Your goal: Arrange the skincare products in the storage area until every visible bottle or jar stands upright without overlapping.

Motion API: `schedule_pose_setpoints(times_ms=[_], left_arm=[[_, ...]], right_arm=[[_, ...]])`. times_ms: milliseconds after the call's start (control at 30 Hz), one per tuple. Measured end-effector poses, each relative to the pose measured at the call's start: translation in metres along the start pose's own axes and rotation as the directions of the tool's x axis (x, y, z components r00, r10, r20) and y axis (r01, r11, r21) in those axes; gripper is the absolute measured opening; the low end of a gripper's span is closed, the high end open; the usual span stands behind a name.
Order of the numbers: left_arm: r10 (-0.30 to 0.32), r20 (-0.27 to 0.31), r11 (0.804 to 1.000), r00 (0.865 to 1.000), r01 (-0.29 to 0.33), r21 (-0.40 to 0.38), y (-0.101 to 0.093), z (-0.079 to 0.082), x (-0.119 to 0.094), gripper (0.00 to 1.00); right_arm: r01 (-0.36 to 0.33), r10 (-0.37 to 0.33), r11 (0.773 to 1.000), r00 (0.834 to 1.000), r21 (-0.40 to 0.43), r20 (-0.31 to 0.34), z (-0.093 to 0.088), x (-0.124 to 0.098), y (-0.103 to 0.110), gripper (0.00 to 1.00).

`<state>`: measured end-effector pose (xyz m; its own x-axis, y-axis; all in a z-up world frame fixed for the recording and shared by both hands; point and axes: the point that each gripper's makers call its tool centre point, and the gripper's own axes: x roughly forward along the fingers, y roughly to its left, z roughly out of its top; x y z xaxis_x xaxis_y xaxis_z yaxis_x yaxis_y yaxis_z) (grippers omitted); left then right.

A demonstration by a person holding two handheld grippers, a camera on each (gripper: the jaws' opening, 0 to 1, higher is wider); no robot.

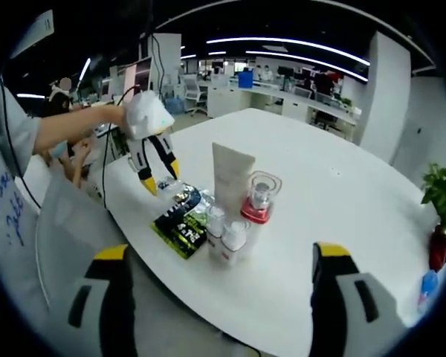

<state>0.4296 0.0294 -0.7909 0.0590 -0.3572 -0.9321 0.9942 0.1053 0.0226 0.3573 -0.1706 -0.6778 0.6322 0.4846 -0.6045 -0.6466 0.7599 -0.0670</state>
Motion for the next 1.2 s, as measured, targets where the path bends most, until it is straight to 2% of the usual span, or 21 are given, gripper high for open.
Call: schedule_pose_setpoints(times_ms=[333,533,900,1200], left_arm=[[-0.010,-0.036,1.000,0.999,0.010,0.001,-0.008,-0.013,0.008,0.37],[-0.017,-0.039,1.000,0.999,0.017,-0.011,-0.011,-0.017,0.010,0.37],[-0.019,-0.085,1.000,0.996,0.019,-0.001,-0.020,-0.031,0.019,0.37],[-0.035,-0.069,0.999,0.997,0.034,-0.015,-0.029,-0.028,0.024,0.37]], right_arm=[[-0.013,0.013,1.000,1.000,-0.006,-0.011,-0.002,0.000,0.003,1.00],[-0.012,0.012,1.000,1.000,-0.014,-0.009,0.000,0.001,0.002,1.00],[-0.006,0.006,1.000,1.000,-0.019,-0.016,-0.002,0.002,-0.001,1.00],[-0.012,0.011,1.000,1.000,-0.017,-0.025,-0.005,0.004,-0.002,1.00]])
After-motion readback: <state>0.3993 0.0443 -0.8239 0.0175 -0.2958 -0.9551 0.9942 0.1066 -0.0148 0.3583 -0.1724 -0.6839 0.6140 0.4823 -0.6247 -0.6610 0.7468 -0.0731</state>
